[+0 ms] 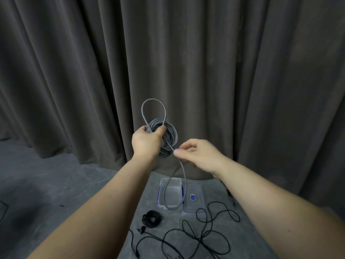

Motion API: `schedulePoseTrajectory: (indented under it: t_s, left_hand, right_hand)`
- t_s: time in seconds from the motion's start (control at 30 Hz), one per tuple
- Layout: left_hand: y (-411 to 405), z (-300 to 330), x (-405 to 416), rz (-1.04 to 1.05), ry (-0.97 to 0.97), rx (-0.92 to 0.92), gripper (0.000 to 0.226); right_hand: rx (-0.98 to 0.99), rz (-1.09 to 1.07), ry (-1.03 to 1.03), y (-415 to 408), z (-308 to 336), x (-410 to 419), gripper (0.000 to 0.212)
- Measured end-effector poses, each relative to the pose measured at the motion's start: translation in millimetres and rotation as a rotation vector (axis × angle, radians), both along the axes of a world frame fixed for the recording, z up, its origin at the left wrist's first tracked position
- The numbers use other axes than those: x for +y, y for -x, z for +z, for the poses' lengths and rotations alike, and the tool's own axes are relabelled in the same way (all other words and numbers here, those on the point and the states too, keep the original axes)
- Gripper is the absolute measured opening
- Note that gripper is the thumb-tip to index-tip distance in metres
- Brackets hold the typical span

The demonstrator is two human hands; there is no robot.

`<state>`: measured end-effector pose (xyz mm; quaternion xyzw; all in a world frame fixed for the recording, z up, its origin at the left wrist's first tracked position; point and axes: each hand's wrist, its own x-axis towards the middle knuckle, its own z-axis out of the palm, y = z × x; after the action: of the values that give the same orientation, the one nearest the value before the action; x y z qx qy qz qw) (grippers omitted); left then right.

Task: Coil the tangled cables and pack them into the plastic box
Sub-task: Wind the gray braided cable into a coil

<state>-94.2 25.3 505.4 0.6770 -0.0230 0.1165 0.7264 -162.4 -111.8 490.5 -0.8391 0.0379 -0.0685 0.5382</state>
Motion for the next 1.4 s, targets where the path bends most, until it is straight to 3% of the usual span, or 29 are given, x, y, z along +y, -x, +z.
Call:
schedulePoseTrajectory:
  t_s: [0.07,0.13,0.23,0.4,0.47,0.57,0.63,0.7,0.77,0.9,1.03,1.13,1.2,1.3,1.4]
  left_hand:
    - [1.0,0.3,-2.4,-0.021,0.003,0.004,0.017]
    - [0.4,-0.4,-1.6,-0.033,0.004,0.002,0.018]
    - [-3.2,-1.4,4.6,-0.040,0.001,0.003,0.013]
    - [-5.2,-1.0,11.4,-0.046,-0.021,0.004,0.007]
    - [-3.9,0.0,13.0,-0.047,0.018,0.025,0.007]
    - [-5.1,5.2,18.2,0.010,0.161,0.076,0.014]
    - [-7.5,9.6,23.0,0.048,0.257,0.107,0.016]
    - [-11.0,10.6,27.1,0.097,0.258,0.093,0.021]
    - [-14.1,7.8,30.2,0.164,0.171,0.047,0.032]
    - [-17.8,2.7,36.0,0.293,-0.209,-0.087,0.042]
    - [-17.8,-1.3,43.2,0.355,-0.296,-0.141,0.037]
    - [-14.4,-7.3,40.3,0.301,-0.309,-0.150,0.038]
    - [-9.4,-9.6,33.1,0.218,-0.274,-0.167,0.031]
    - [-2.7,-10.2,22.3,0.049,-0.205,-0.180,0.013]
    - [2.2,-7.5,19.6,-0.171,-0.030,-0.093,0.012]
  right_hand:
    - [-0.016,0.037,0.048,-0.9,-2.6,3.8,0.013]
    - [-0.034,0.006,-0.007,-4.7,-3.7,5.1,0.016]
    - [-0.065,-0.207,-0.154,-12.7,-6.9,-4.6,0.018]
    - [-0.364,-0.455,-0.094,-12.0,-5.1,-22.5,0.026]
    - [-0.412,-0.538,0.101,-9.2,-5.3,-25.9,0.027]
    - [-0.194,-0.498,0.577,-7.0,-14.4,-33.5,0.033]
    - [-0.038,-0.426,0.750,-3.0,-20.6,-37.8,0.035]
    - [-0.001,-0.323,0.896,2.6,-24.2,-38.2,0.039]
    - [-0.056,-0.204,1.043,8.6,-21.6,-30.3,0.035]
    - [-0.234,-0.110,1.290,17.8,-2.6,-7.2,0.031]
    - [-0.205,0.119,1.384,22.0,12.6,-0.5,0.030]
    - [-0.206,0.388,1.277,24.3,19.0,12.2,0.030]
    - [-0.280,0.447,1.099,19.8,25.5,22.8,0.030]
    - [-0.461,0.343,0.762,6.8,32.9,27.0,0.020]
    - [-0.471,0.112,0.403,-5.7,30.6,17.6,0.012]
